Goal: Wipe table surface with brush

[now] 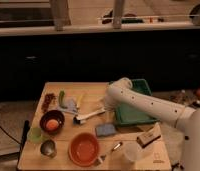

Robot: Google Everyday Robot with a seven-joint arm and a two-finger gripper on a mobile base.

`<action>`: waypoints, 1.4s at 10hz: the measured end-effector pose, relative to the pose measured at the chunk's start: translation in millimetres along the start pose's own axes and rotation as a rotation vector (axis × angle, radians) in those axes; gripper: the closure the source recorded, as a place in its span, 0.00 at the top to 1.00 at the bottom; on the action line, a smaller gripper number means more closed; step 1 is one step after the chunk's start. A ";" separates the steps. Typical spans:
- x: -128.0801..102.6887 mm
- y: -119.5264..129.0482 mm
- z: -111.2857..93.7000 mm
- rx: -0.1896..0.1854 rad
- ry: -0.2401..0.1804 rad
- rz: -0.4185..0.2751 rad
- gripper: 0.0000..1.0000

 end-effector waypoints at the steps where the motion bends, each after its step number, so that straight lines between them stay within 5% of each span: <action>1: -8.9 -3.8 2.7 -0.011 0.007 -0.028 0.80; 5: -16.7 -10.9 16.4 -0.047 0.027 -0.072 0.80; 10: 6.7 0.8 32.1 -0.062 0.030 -0.003 0.78; 14: 6.2 5.6 30.5 -0.061 0.036 0.004 0.41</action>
